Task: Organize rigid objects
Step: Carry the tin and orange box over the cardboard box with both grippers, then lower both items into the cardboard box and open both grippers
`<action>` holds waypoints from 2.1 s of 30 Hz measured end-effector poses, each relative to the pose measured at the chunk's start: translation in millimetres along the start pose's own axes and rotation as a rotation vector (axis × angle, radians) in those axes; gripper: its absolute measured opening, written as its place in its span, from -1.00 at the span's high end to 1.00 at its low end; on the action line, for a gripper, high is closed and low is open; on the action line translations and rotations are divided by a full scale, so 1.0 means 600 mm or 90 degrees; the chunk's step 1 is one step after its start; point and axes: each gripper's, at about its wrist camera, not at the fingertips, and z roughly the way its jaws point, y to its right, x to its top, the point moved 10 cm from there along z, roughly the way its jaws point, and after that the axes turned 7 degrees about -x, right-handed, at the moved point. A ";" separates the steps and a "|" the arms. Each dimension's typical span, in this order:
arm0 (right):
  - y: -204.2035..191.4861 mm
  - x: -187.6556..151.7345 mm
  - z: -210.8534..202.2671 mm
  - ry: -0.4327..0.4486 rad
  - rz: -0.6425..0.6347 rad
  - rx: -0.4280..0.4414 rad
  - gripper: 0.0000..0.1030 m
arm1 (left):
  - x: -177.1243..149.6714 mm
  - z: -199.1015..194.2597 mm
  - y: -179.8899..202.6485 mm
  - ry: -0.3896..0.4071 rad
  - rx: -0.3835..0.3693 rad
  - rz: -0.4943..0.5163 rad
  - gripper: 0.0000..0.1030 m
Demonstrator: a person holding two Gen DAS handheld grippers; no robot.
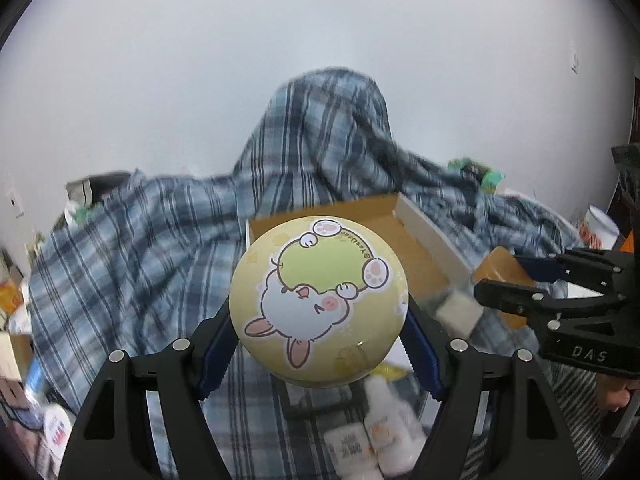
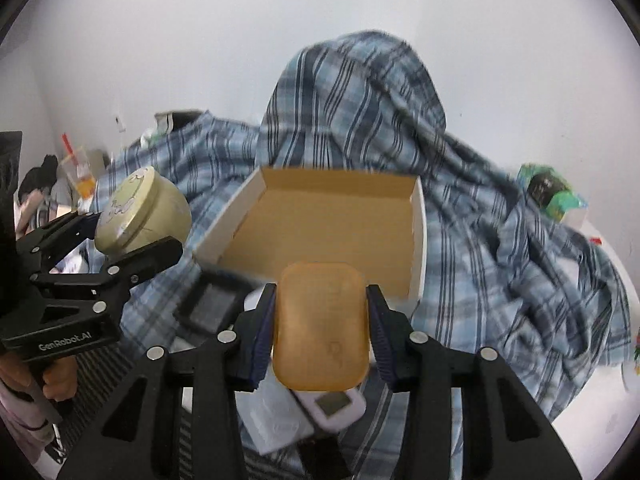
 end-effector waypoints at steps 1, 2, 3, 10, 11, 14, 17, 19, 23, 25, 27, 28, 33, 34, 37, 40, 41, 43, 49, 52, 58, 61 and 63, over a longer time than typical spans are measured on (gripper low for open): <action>0.002 0.013 0.000 0.005 0.002 0.001 0.19 | 0.015 -0.002 -0.001 0.006 0.002 0.001 -0.49; 0.003 0.025 0.001 0.008 0.002 0.000 0.19 | 0.028 -0.005 -0.002 0.011 0.003 0.001 -0.49; 0.006 0.040 0.003 0.011 0.002 -0.002 0.19 | 0.043 -0.006 -0.003 0.016 0.003 0.002 -0.49; 0.030 0.115 0.033 0.024 0.005 -0.008 0.19 | 0.138 0.012 -0.004 0.033 0.002 0.010 -0.49; 0.033 0.120 0.039 0.024 0.005 -0.008 0.19 | 0.145 0.017 -0.005 0.032 0.002 0.010 -0.49; 0.045 0.135 0.066 0.018 0.008 -0.011 0.19 | 0.162 0.040 -0.010 0.028 0.002 0.010 -0.49; 0.052 0.136 0.099 0.002 0.009 -0.015 0.19 | 0.169 0.072 -0.019 0.014 0.001 0.011 -0.49; 0.055 0.132 0.127 -0.014 0.012 -0.013 0.19 | 0.165 0.099 -0.025 -0.002 0.001 0.011 -0.49; 0.056 0.117 0.175 -0.046 0.014 -0.009 0.19 | 0.145 0.156 -0.041 -0.048 -0.006 -0.004 -0.49; 0.057 0.107 0.194 -0.059 0.015 -0.008 0.19 | 0.132 0.181 -0.049 -0.072 -0.014 -0.016 -0.49; 0.057 0.096 0.211 -0.074 0.013 -0.008 0.19 | 0.119 0.202 -0.054 -0.090 -0.016 -0.021 -0.49; 0.057 0.091 0.218 -0.081 0.012 -0.008 0.19 | 0.110 0.214 -0.056 -0.102 -0.017 -0.023 -0.49; 0.058 0.074 0.238 -0.100 0.015 0.000 0.18 | 0.084 0.244 -0.059 -0.135 -0.019 -0.030 -0.49; 0.059 0.071 0.240 -0.102 0.014 -0.002 0.14 | 0.081 0.247 -0.061 -0.138 -0.019 -0.034 -0.49; 0.063 0.072 0.236 -0.093 0.016 -0.011 -0.53 | 0.072 0.254 -0.065 -0.148 -0.018 -0.042 -0.51; 0.066 0.083 0.225 -0.075 0.019 -0.011 -0.53 | 0.072 0.257 -0.068 -0.148 -0.012 -0.047 -0.66; 0.068 0.085 0.223 -0.073 0.021 -0.012 -0.53 | 0.074 0.256 -0.069 -0.145 -0.011 -0.047 -0.66; 0.072 0.090 0.216 -0.069 0.027 -0.016 -0.53 | 0.082 0.251 -0.071 -0.132 -0.005 -0.050 -0.66; 0.080 0.101 0.193 -0.057 0.032 -0.022 -0.53 | 0.095 0.226 -0.068 -0.112 -0.005 -0.050 -0.66; 0.081 0.105 0.171 -0.045 0.031 -0.027 -0.53 | 0.100 0.207 -0.064 -0.102 -0.004 -0.051 -0.66; 0.071 0.100 0.118 -0.025 0.019 -0.035 -0.53 | 0.102 0.156 -0.051 -0.083 -0.003 -0.045 -0.66; 0.064 0.088 0.092 -0.018 0.015 -0.038 -0.53 | 0.094 0.127 -0.046 -0.072 -0.001 -0.047 -0.66; 0.057 0.076 0.077 -0.020 0.016 -0.035 -0.53 | 0.084 0.110 -0.043 -0.069 -0.001 -0.048 -0.66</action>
